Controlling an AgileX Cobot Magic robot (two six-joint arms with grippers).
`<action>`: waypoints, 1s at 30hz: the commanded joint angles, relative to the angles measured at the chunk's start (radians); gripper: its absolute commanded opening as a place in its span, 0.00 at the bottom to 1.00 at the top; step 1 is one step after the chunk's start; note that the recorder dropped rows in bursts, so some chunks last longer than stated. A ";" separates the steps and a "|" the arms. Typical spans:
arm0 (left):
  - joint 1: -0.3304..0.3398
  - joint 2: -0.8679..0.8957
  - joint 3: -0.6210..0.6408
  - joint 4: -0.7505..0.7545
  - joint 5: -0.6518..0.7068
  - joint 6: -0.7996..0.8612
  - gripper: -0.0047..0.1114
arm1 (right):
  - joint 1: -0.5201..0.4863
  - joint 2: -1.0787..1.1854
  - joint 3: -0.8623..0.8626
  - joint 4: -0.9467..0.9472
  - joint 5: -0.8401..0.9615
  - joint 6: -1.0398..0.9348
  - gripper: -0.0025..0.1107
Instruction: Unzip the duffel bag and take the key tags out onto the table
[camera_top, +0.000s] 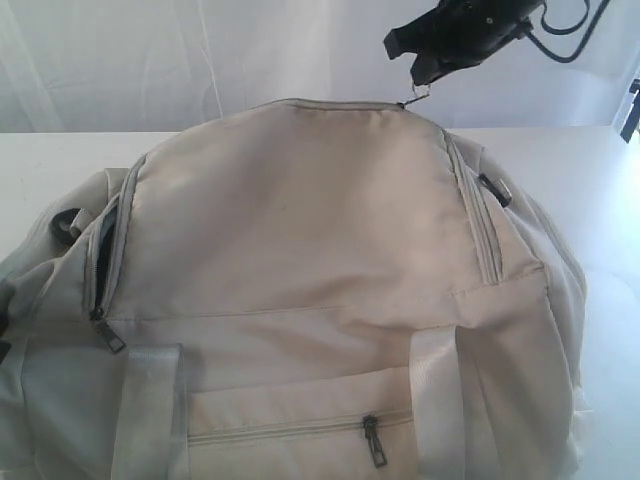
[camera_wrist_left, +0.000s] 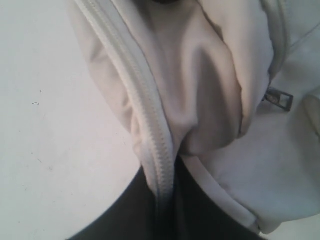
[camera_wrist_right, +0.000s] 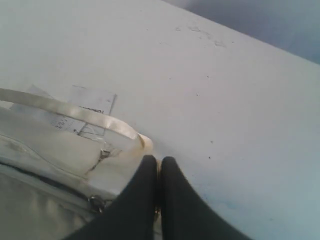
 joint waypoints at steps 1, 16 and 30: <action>-0.001 0.005 0.008 0.047 0.062 0.002 0.04 | -0.043 -0.134 0.174 -0.054 -0.109 -0.002 0.02; -0.001 0.005 0.008 0.047 0.066 0.006 0.04 | -0.091 -0.435 0.591 -0.034 -0.262 0.005 0.02; -0.001 0.005 0.008 0.038 0.016 0.006 0.04 | -0.091 -0.609 0.809 0.035 -0.288 0.001 0.02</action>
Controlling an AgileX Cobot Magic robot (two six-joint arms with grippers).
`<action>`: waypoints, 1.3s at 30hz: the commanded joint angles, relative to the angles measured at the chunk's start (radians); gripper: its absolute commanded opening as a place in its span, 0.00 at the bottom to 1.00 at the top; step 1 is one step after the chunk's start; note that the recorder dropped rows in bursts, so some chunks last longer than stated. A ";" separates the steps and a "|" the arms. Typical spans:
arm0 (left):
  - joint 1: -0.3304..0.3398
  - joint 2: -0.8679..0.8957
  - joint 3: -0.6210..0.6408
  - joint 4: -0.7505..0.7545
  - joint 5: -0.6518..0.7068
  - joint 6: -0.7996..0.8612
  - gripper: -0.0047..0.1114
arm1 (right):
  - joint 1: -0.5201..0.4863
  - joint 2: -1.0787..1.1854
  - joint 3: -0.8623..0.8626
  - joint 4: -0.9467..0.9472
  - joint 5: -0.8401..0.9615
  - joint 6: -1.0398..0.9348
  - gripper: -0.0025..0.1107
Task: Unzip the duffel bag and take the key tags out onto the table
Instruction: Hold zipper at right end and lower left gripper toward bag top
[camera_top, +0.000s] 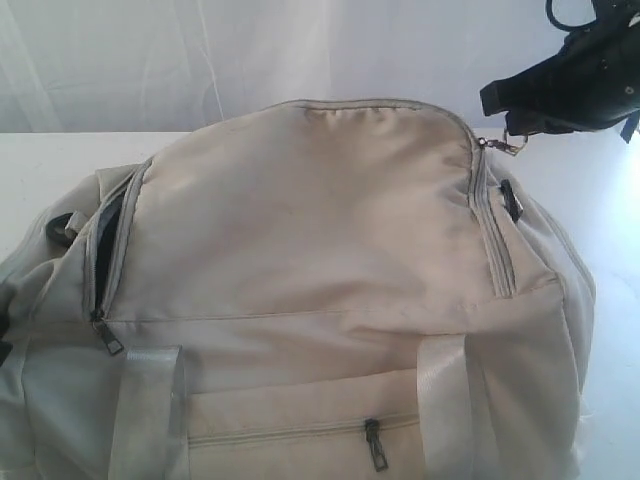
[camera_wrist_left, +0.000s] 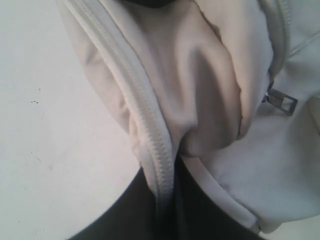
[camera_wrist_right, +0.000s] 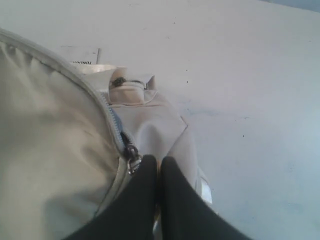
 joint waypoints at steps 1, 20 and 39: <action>-0.001 0.000 0.008 0.036 0.019 0.005 0.04 | -0.013 -0.051 0.055 -0.001 -0.006 -0.009 0.02; -0.001 0.014 -0.193 0.026 0.098 0.063 0.62 | -0.013 -0.072 0.085 0.010 -0.055 -0.009 0.02; -0.070 0.829 -1.010 -0.807 0.073 1.082 0.62 | -0.013 -0.072 0.085 0.012 -0.034 -0.009 0.02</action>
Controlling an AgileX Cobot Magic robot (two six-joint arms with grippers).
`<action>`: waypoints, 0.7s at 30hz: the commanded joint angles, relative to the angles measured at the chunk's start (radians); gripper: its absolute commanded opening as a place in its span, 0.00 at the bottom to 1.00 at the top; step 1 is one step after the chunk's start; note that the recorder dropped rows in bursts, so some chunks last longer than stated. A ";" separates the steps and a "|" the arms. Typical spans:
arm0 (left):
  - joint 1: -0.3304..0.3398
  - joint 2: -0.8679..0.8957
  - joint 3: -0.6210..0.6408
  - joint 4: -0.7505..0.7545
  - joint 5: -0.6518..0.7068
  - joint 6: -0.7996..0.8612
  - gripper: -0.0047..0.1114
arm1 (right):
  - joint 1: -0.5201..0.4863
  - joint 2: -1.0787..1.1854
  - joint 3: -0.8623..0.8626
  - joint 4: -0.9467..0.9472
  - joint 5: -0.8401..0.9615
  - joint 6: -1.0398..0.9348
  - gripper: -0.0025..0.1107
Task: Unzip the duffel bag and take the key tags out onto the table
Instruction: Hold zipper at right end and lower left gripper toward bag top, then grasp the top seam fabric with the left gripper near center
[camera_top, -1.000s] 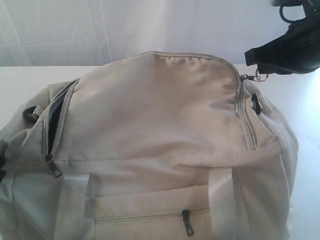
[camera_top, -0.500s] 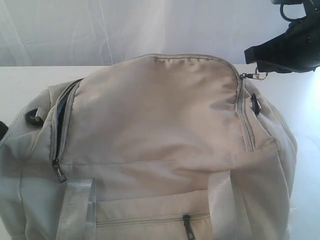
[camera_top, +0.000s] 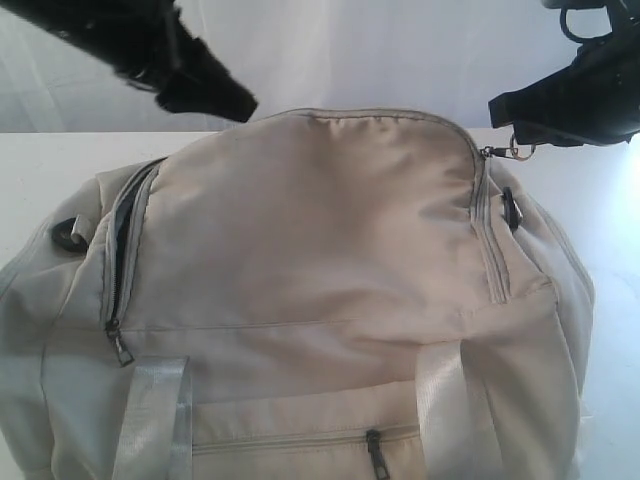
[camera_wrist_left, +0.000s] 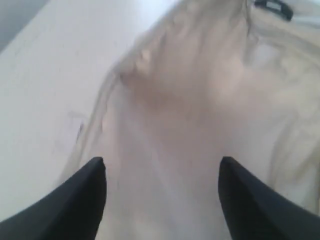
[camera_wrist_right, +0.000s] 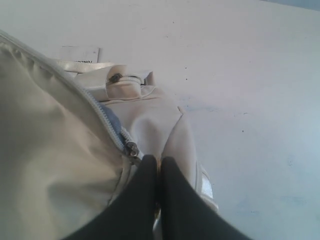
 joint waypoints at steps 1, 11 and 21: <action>-0.072 0.173 -0.178 -0.151 -0.039 0.225 0.62 | -0.013 -0.011 0.008 -0.007 0.010 -0.009 0.02; -0.232 0.407 -0.348 -0.152 -0.170 0.359 0.62 | -0.013 -0.011 0.008 0.042 0.009 -0.037 0.02; -0.266 0.452 -0.348 -0.171 -0.238 0.321 0.22 | -0.013 0.003 0.008 0.042 0.006 -0.037 0.02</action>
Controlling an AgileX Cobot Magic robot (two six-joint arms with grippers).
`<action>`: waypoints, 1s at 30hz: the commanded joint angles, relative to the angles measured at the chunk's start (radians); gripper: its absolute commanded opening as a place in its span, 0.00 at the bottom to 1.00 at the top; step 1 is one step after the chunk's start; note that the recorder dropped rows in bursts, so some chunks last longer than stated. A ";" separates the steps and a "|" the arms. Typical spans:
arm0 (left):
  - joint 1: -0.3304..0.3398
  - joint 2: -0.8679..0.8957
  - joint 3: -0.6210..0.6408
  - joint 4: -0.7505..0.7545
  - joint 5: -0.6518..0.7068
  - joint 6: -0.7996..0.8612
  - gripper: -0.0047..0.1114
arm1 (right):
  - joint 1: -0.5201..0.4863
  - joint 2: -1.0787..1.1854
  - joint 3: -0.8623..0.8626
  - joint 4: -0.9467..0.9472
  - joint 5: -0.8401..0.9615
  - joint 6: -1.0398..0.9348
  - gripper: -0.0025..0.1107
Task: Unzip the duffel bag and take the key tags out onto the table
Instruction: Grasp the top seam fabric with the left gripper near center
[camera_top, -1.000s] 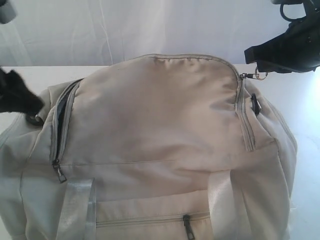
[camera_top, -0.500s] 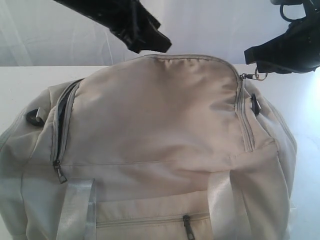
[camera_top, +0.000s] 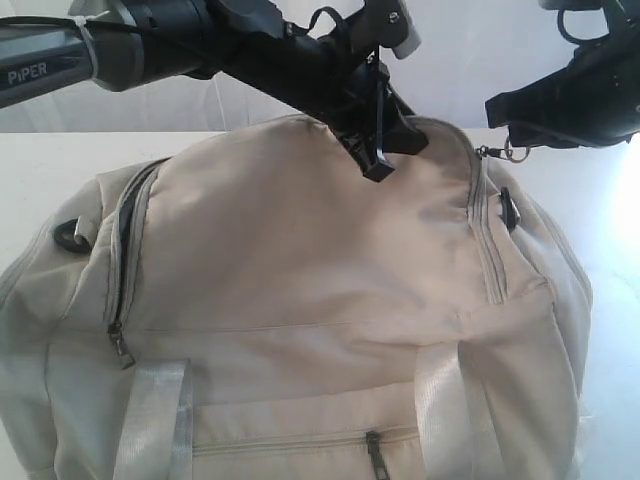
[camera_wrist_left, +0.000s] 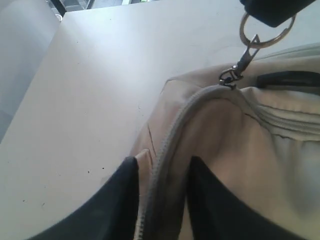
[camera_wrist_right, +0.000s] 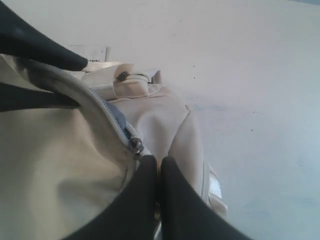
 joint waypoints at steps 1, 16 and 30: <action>-0.004 -0.007 -0.007 -0.027 0.004 -0.034 0.16 | -0.012 -0.001 0.008 0.001 -0.004 -0.012 0.02; 0.045 -0.041 -0.085 0.134 0.111 -0.324 0.04 | -0.012 -0.104 0.010 0.005 0.099 -0.012 0.02; 0.048 -0.057 -0.087 0.134 0.326 -0.346 0.04 | -0.012 -0.199 0.148 0.054 -0.041 -0.010 0.02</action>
